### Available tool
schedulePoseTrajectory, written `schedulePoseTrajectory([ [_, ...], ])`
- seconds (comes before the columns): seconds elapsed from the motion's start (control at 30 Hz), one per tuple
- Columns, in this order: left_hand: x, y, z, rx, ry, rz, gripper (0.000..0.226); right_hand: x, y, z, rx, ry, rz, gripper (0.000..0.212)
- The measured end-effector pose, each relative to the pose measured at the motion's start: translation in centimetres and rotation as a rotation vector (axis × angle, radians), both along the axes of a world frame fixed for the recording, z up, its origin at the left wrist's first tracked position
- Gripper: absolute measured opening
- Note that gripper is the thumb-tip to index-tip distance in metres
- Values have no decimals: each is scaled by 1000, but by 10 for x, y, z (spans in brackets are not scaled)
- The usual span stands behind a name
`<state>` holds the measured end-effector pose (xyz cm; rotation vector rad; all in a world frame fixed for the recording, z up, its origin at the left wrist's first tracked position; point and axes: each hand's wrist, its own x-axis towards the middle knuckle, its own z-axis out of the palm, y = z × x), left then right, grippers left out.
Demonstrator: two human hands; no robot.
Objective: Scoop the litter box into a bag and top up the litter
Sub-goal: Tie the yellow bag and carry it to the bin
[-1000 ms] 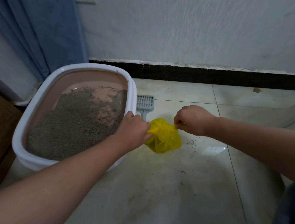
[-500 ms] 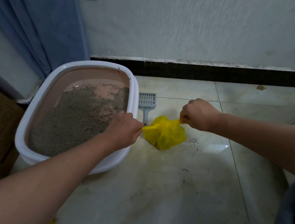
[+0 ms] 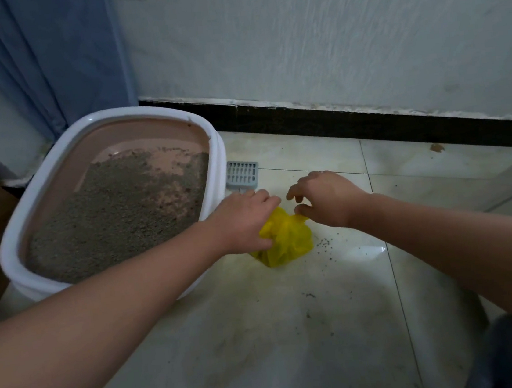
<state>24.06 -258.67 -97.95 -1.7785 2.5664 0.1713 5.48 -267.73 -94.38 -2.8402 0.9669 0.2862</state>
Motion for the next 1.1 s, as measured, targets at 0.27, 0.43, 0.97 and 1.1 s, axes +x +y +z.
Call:
schedulePoseTrajectory([
  [0.27,-16,-11,-14,142,-66,-5,79,-19,0,5,53,-48,-114,45],
  [0.43,-34,-11,-11,180,-45,100,34,-34,7,17,90,-95,-269,51],
  [0.97,-59,16,352,21,393,675,23,-44,78,297,403,-616,-614,58],
  [1.1,-67,39,478,14,449,750,22,-52,86,420,482,-733,-655,57],
])
